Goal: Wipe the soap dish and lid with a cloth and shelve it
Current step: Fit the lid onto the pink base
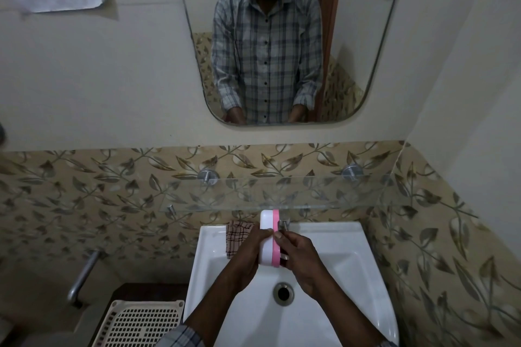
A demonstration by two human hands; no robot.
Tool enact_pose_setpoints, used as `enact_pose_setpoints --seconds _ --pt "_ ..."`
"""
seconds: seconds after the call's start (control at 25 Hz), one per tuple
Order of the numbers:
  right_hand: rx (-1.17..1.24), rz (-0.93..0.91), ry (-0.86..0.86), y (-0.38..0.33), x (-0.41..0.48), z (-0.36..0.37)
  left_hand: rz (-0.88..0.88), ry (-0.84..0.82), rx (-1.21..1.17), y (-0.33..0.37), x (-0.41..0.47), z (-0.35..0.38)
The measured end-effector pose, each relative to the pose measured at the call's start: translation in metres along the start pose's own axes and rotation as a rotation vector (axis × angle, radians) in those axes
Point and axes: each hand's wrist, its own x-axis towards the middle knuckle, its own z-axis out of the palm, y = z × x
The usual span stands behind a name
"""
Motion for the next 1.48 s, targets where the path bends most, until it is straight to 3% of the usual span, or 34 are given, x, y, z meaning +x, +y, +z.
enact_pose_setpoints --seconds 0.28,0.48,0.76,0.96,1.16,1.24,1.36,1.48 --pt "-0.011 -0.010 -0.041 -0.001 0.000 -0.001 -0.005 -0.023 -0.135 0.000 -0.003 0.000" --pt "-0.045 0.089 -0.062 -0.011 0.001 -0.009 -0.090 -0.049 -0.221 -0.004 0.003 -0.007" --pt "0.072 0.355 0.033 -0.003 0.004 -0.034 -0.193 0.170 -0.236 -0.010 0.002 -0.032" --pt "-0.018 0.105 0.316 0.033 -0.013 -0.029 -0.102 0.371 -0.112 -0.030 -0.022 -0.018" --pt "-0.474 -0.364 0.649 -0.029 -0.013 -0.012 0.209 0.511 0.103 0.021 -0.019 0.010" --pt "-0.639 -0.443 0.689 -0.069 -0.003 -0.011 0.255 0.525 0.231 0.051 -0.013 0.022" --pt "-0.810 -0.380 0.612 -0.107 0.016 -0.015 0.229 0.557 0.204 0.071 -0.007 0.025" --pt "-0.831 -0.387 0.564 -0.117 0.024 -0.018 0.251 0.546 0.264 0.083 -0.002 0.024"
